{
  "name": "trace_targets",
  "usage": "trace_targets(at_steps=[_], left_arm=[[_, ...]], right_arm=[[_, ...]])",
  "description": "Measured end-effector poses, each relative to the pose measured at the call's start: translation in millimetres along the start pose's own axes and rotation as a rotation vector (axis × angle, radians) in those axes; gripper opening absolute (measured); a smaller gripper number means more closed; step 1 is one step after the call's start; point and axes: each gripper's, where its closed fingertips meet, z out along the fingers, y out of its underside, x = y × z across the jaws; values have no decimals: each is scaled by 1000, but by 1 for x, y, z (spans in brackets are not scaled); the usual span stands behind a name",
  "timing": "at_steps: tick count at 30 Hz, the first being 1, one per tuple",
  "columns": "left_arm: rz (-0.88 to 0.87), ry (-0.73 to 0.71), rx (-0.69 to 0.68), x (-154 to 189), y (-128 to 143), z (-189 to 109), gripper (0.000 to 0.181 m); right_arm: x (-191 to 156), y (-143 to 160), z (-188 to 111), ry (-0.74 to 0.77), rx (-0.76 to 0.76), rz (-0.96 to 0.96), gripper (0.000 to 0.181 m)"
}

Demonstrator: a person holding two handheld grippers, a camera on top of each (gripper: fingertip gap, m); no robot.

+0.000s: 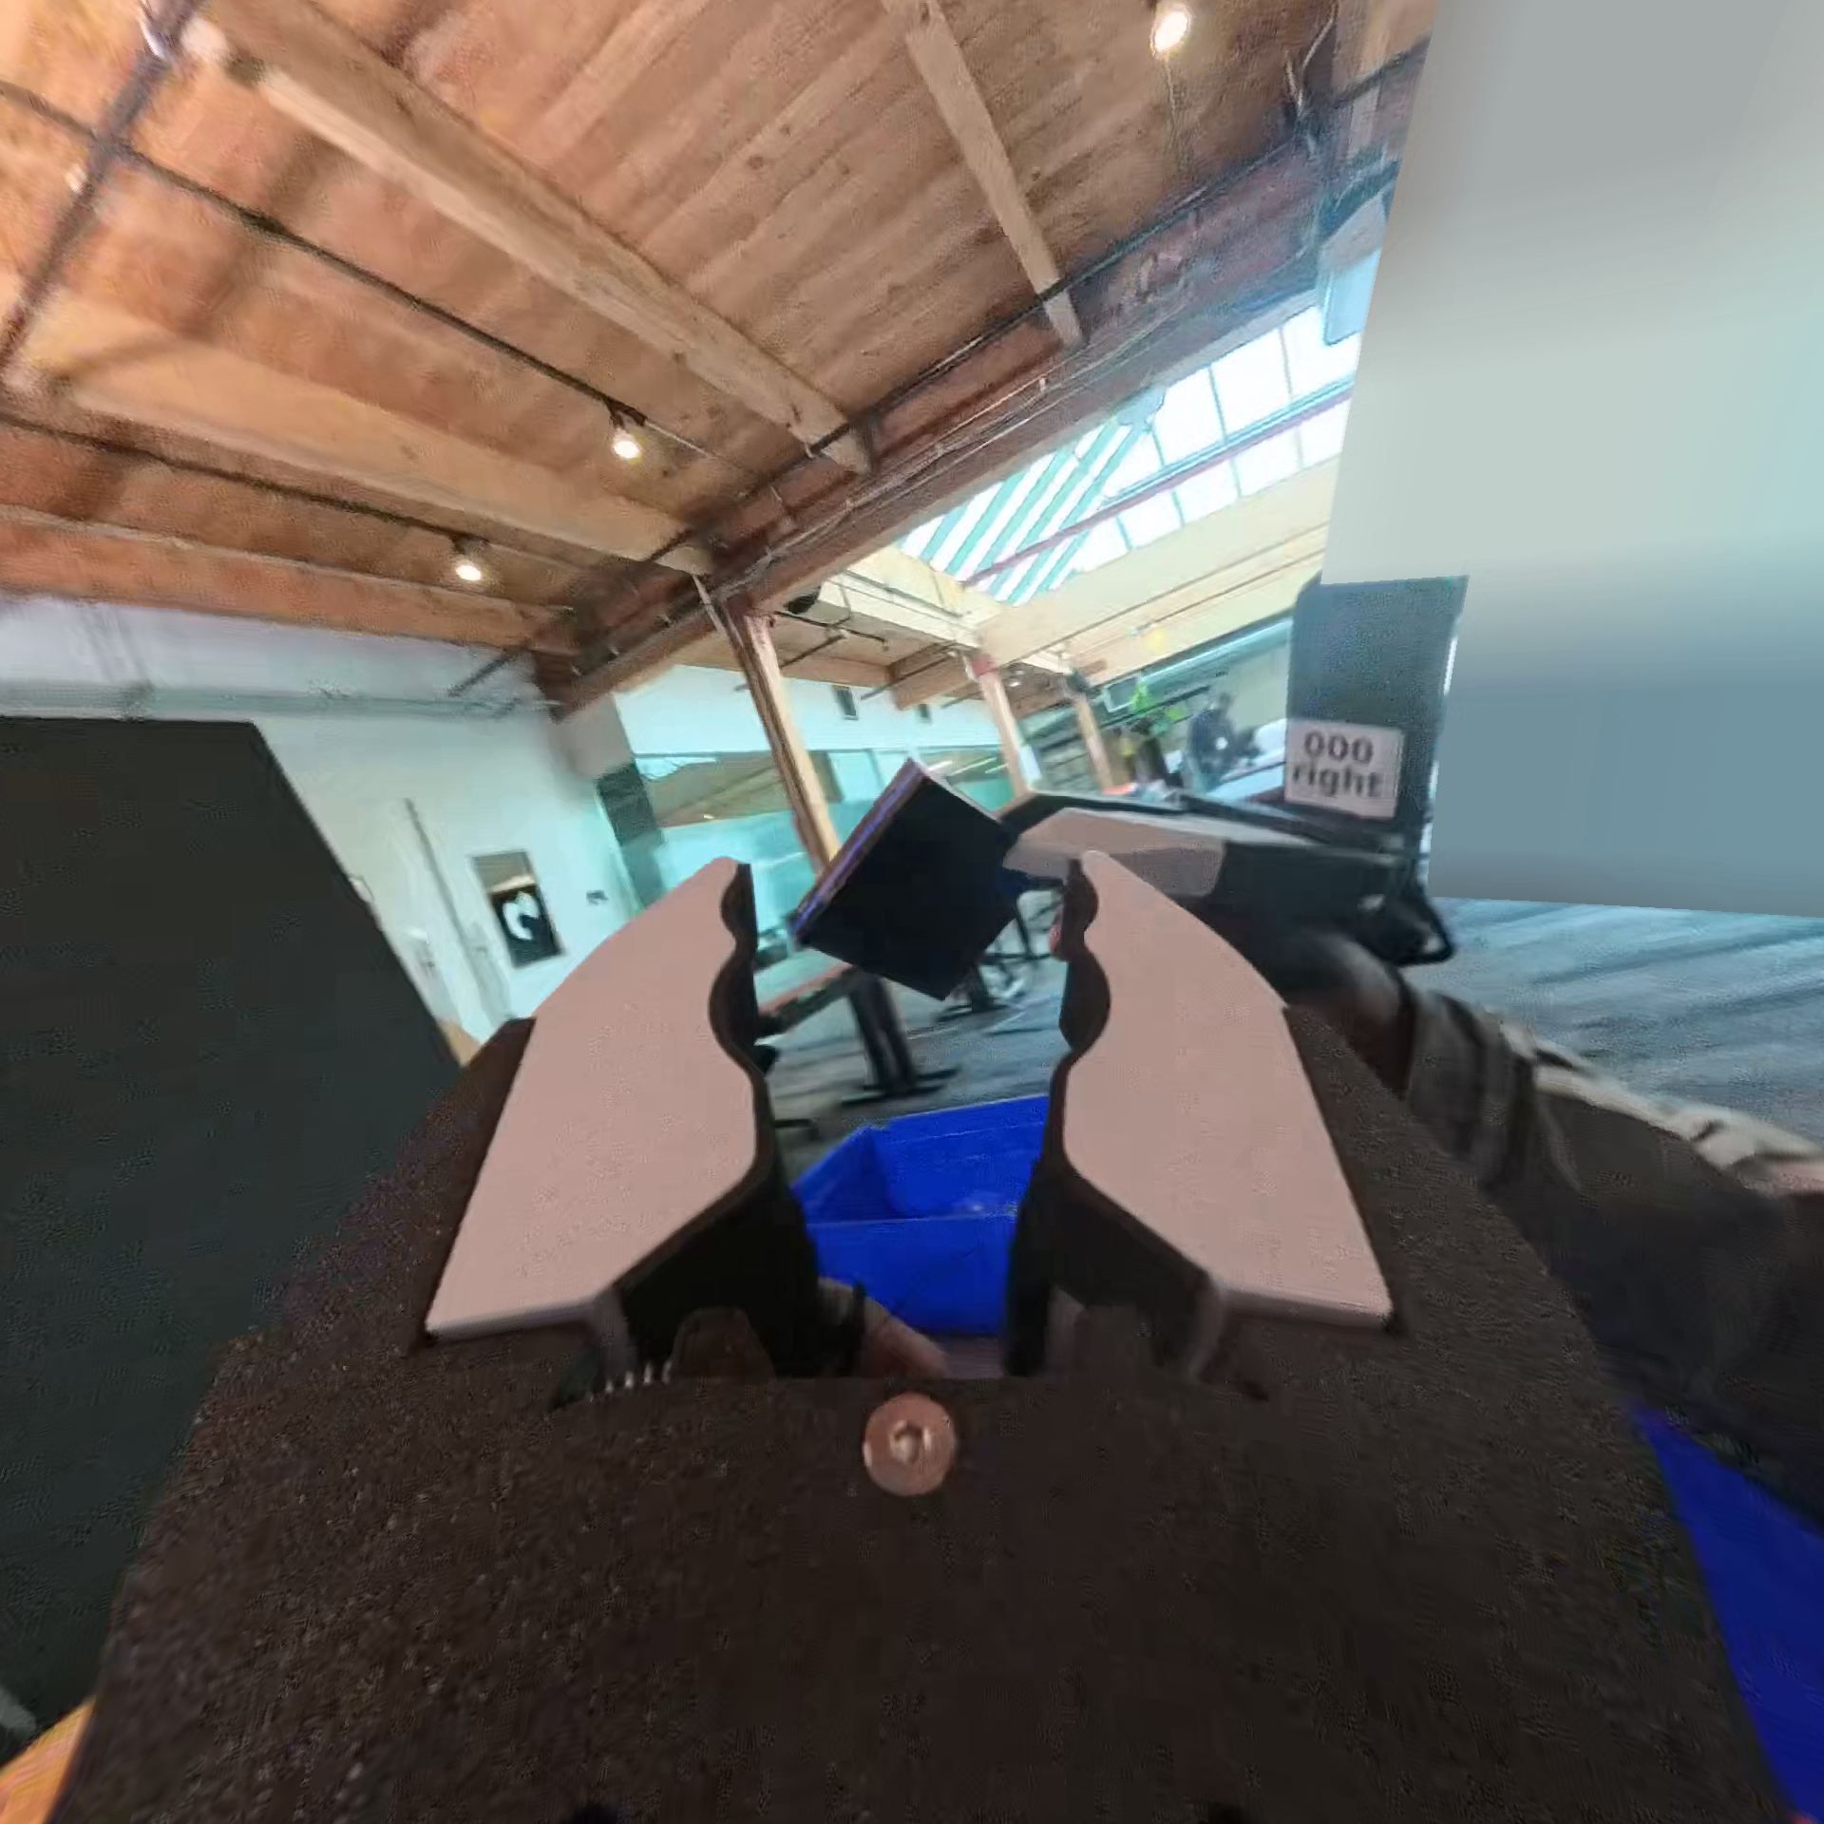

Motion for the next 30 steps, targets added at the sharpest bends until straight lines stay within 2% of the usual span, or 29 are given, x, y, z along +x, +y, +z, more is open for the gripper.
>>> trace_targets(at_steps=[1,3,4,5,7,10,13,16,18,19,21,22,24,25,27,28,29,30], left_arm=[[125,-34,-47,5,3,-6,59],[368,-62,-247,18,28,-21,59],[416,-63,-331,27,41,-29,55],[407,-93,-384,34,51,-36,52],[334,-131,-397,53,62,-47,50],[246,-153,-497,80,91,-59,52],[194,-123,-485,107,103,-62,46],[179,-38,-511,125,112,-65,54],[201,53,-598,134,125,-72,70],[223,59,-637,134,131,-75,85],[345,31,-680,130,138,-78,97],[420,-5,-664,128,136,-77,94],[527,-27,-639,129,132,-75,76],[547,-50,-658,126,133,-76,74],[477,-43,-661,127,133,-77,71],[421,-44,-610,129,128,-77,69],[355,-56,-549,129,120,-77,58],[289,-30,-528,132,118,-78,57]], right_arm=[[-3,1,0,-10,-12,55,5],[-16,10,-3,-66,-63,219,6],[-24,21,-7,-81,-108,302,6],[-34,34,-11,-92,-167,360,6],[-55,61,-24,-63,-284,415,6],[-84,79,-47,16,-321,549,7],[-109,87,-64,72,-284,699,7],[-125,91,-75,70,-235,864,6],[-133,92,-78,40,-223,929,6],[-136,91,-79,28,-208,953,6],[-141,91,-78,15,-201,982,6],[-144,93,-77,12,-208,990,6],[-150,94,-73,-14,-206,1037,6],[-150,94,-73,-10,-206,1052,6],[-151,96,-73,-16,-236,1013,6],[-152,93,-72,-35,-242,991,6],[-156,93,-72,-72,-277,961,6],[-162,93,-71,-111,-318,920,7]])
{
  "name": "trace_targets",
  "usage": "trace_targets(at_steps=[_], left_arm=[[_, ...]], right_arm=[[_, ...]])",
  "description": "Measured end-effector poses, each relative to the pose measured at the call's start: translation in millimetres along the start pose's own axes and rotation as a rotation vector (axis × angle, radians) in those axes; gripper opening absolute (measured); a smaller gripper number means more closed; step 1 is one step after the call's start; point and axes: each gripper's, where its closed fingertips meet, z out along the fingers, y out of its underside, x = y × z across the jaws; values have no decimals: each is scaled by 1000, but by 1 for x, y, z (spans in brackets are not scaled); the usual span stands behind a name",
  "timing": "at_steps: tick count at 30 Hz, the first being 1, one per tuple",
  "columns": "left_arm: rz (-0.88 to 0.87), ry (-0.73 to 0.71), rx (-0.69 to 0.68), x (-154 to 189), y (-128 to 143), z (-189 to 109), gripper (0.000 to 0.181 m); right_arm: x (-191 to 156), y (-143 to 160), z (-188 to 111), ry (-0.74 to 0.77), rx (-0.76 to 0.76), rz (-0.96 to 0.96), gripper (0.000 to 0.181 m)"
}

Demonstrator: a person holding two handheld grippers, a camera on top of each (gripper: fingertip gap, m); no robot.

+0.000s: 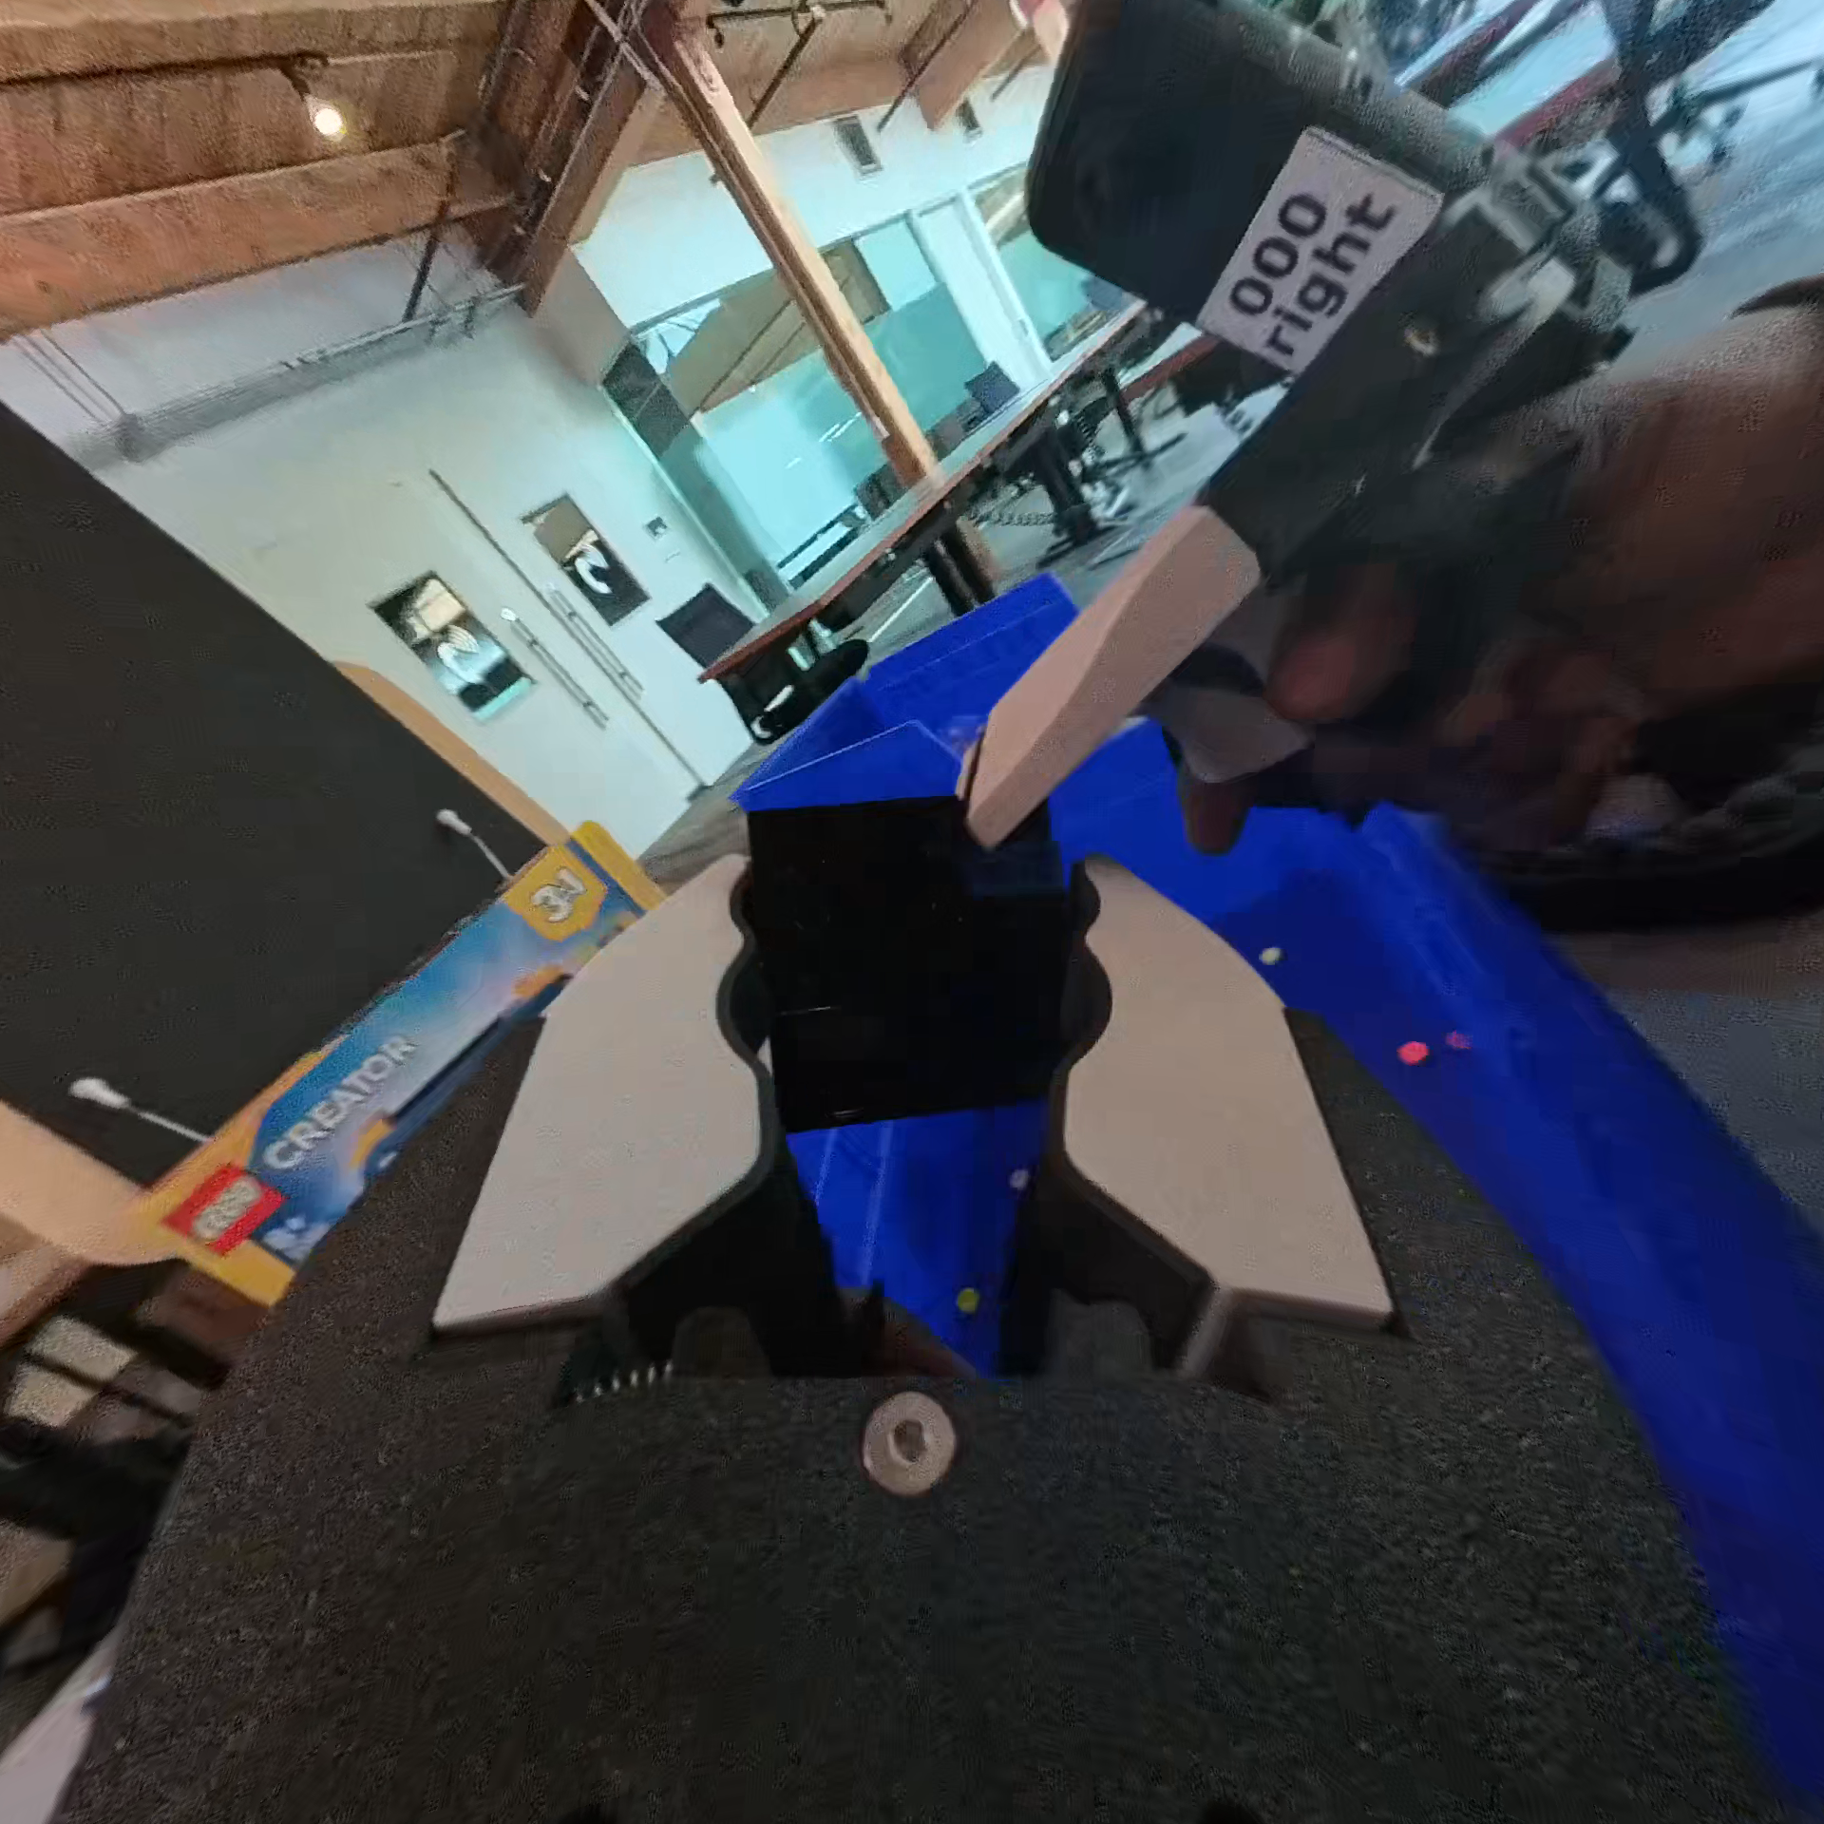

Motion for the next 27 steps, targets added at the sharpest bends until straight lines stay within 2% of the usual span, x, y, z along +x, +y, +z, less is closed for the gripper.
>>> trace_targets(at_steps=[4,6,10,12,14,15,16,21,22,24,26,27], left_arm=[[-117,127,30,7,-1,-5,58],[-244,216,38,12,-1,-8,57],[-324,238,77,12,1,-11,56],[-196,143,105,7,0,-13,56],[29,23,96,1,1,-15,56],[70,9,80,1,4,-15,56],[58,10,75,3,7,-14,55],[-183,89,123,10,10,-16,56],[-200,85,141,9,9,-18,56],[-156,45,175,5,4,-22,56],[25,-30,156,2,5,-23,55],[105,-46,142,4,8,-23,55]], right_arm=[[-6,4,1,43,-106,-228,8],[-8,5,2,54,-148,-388,9],[-8,7,6,144,-230,-670,8],[-8,7,9,139,-233,-599,7],[-8,9,11,79,-203,-404,8],[-5,12,11,68,-199,-345,8],[-3,14,11,78,-204,-351,8],[-2,19,11,206,-303,-682,8],[-4,18,12,198,-289,-666,8],[-8,15,14,124,-217,-492,8],[-9,17,14,58,-174,-338,7],[-6,20,14,57,-176,-320,7]])
